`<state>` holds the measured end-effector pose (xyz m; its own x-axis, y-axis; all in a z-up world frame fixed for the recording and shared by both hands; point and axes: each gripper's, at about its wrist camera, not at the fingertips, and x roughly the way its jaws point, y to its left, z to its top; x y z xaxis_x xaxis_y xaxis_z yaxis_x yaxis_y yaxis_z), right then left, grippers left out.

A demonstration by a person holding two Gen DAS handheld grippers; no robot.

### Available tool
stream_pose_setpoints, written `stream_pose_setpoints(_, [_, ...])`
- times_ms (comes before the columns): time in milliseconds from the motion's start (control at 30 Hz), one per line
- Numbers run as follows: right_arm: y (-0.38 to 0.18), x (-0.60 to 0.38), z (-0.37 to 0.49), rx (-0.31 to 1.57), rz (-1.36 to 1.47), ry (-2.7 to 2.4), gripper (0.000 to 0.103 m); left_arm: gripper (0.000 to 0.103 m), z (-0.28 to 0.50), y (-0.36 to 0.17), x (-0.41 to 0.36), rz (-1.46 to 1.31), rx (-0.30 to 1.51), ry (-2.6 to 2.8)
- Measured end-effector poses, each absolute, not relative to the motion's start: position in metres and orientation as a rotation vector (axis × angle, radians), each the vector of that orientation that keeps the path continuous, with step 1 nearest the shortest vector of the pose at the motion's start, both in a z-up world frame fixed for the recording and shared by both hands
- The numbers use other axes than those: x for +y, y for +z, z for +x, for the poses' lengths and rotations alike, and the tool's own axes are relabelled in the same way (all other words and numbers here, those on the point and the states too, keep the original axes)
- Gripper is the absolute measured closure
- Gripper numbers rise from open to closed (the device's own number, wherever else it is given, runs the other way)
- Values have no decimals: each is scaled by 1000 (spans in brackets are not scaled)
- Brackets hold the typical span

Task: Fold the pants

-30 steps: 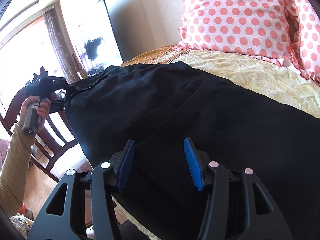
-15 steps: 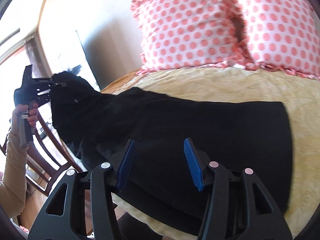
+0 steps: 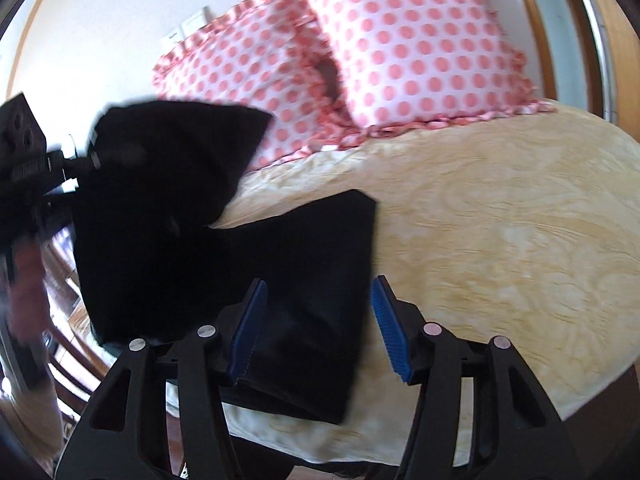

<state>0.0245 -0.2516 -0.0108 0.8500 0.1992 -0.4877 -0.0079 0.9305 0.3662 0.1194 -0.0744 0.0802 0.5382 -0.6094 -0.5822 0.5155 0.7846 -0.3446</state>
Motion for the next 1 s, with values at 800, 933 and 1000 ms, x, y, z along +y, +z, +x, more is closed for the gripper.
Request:
stream_pose_setpoints(800, [-18, -302, 13, 534, 386, -77, 47, 88, 74, 24, -139, 110, 773, -704])
stream_pose_setpoints(933, [-6, -295, 15, 501, 363, -57, 47, 46, 56, 25, -139, 129, 734, -792])
stream_pose_setpoints(1000, [5, -291, 14, 461, 333, -51, 47, 34, 50, 32, -128, 98, 727, -852])
